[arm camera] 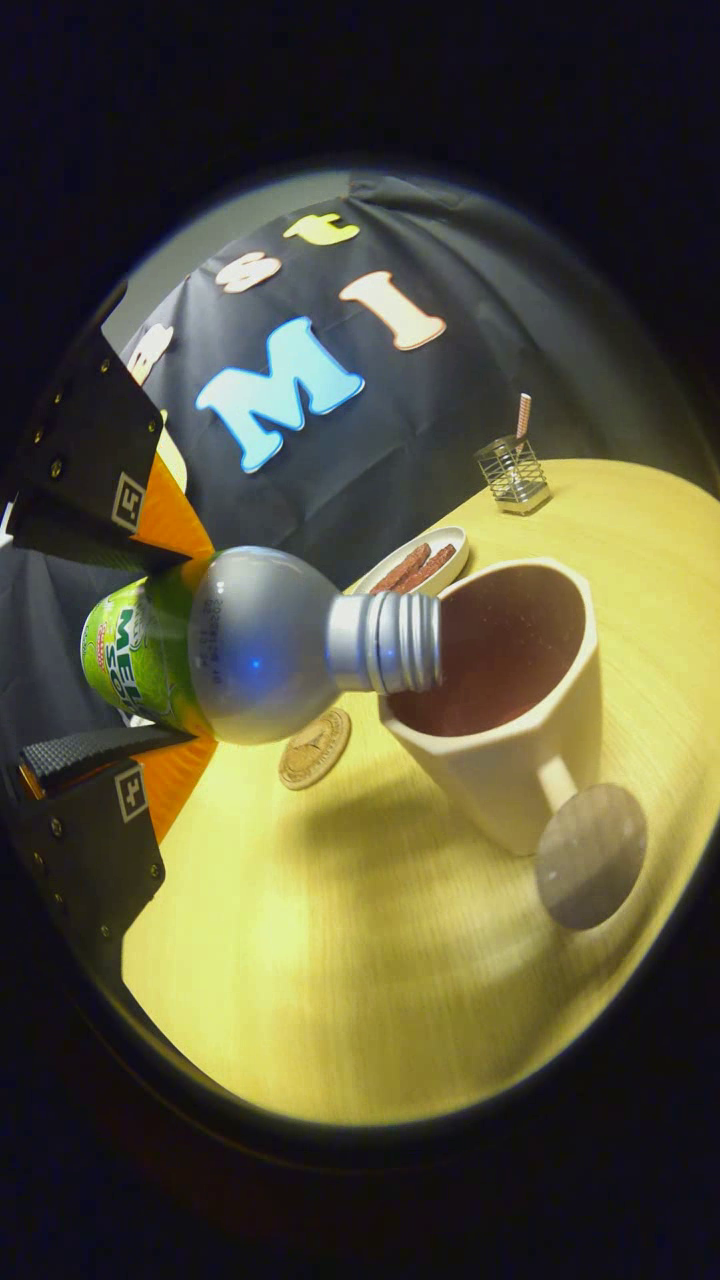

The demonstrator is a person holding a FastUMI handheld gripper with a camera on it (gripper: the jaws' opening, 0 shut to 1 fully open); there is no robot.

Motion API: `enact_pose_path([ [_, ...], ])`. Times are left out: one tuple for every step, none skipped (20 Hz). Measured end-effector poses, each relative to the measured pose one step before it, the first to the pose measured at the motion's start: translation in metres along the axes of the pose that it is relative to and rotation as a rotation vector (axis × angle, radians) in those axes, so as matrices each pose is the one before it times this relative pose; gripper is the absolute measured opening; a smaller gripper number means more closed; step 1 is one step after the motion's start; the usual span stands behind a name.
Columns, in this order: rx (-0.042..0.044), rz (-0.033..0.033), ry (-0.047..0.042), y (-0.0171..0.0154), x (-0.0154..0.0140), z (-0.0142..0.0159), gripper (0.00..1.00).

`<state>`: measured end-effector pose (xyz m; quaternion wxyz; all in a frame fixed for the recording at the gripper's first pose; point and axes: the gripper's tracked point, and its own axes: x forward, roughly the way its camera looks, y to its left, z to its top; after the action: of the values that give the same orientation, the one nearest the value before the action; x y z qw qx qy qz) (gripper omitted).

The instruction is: Take the bottle from table, then pour the juice into the cup, finally place the bottle on the coaster

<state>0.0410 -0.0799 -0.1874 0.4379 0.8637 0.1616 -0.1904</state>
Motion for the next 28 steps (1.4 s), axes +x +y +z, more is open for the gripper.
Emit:
enact_pose_path([
  [-0.02958, -0.00269, -0.00678, -0.00214, -0.001, 0.00198, 0.69],
  [-0.02504, -0.00368, -0.00762, -0.00084, 0.00081, 0.00192, 0.69],
  [-0.02764, -0.01216, -0.00681, -0.00319, 0.00123, 0.00127, 0.69],
  [-0.02921, -0.00794, -0.00439, -0.0024, 0.00031, -0.00008, 0.69],
  [-0.02857, -0.00174, -0.00507, -0.00153, -0.00099, 0.00006, 0.69],
  [-0.02661, 0.00165, -0.00422, -0.00083, 0.00087, 0.00092, 0.69],
  [-0.02698, 0.00162, -0.00558, -0.00039, -0.00049, -0.00023, 0.69],
  [-0.02939, -0.00307, -0.00529, -0.00093, -0.00028, 0.00037, 0.69],
  [-0.03336, -0.00247, -0.00654, -0.00315, 0.0006, -0.00107, 0.69],
  [-0.03322, -0.00971, -0.00412, -0.00317, 0.00083, 0.00012, 0.69],
  [-0.03414, -0.00349, -0.00246, -0.00299, -0.00189, -0.00104, 0.69],
  [-0.03499, -0.00078, -0.00169, -0.00186, -0.00017, 0.0005, 0.69],
  [-0.03716, -0.00367, -0.00176, -0.00321, -0.00009, -0.00117, 0.69],
  [-0.03777, -0.00342, -0.00113, -0.00136, 0.00138, -0.00009, 0.69],
  [-0.03543, -0.00436, -0.00375, -0.00175, 0.00103, -0.00079, 0.69],
  [-0.03335, -0.00587, -0.00656, -0.00328, 0.00082, 0.00182, 0.69],
  [-0.03424, -0.00981, -0.00717, -0.00419, -0.0013, -0.00029, 0.69],
  [-0.03665, -0.00964, -0.00779, -0.00378, -0.00119, 0.00111, 0.69],
  [-0.03395, -0.00745, -0.01188, -0.00279, -0.00124, 0.00132, 0.69],
  [-0.0262, -0.00508, -0.00676, -0.00264, -0.00003, 0.00094, 0.69],
  [-0.02156, -0.00035, -0.00674, -0.00049, 0.00093, 0.00112, 0.69],
  [-0.02128, -0.00089, -0.00233, -0.00033, 0.00055, -0.00009, 0.69],
  [-0.02419, 0.00033, -0.00475, 0.00123, -0.00055, -0.00328, 0.69],
  [-0.03171, 0.00767, -0.0068, 0.00219, 0.00121, -0.001, 0.69],
  [-0.03815, 0.00811, -0.01247, 0.00319, -0.00065, -0.00178, 0.69],
  [-0.04029, 0.00466, -0.00784, 0.00127, 0.00035, 0.00002, 0.69],
  [-0.04011, 0.00633, -0.01084, 0.00165, -0.00041, -0.00147, 0.69],
  [-0.03585, -0.0007, -0.0076, 0.00085, -0.0005, -0.00066, 0.69],
])
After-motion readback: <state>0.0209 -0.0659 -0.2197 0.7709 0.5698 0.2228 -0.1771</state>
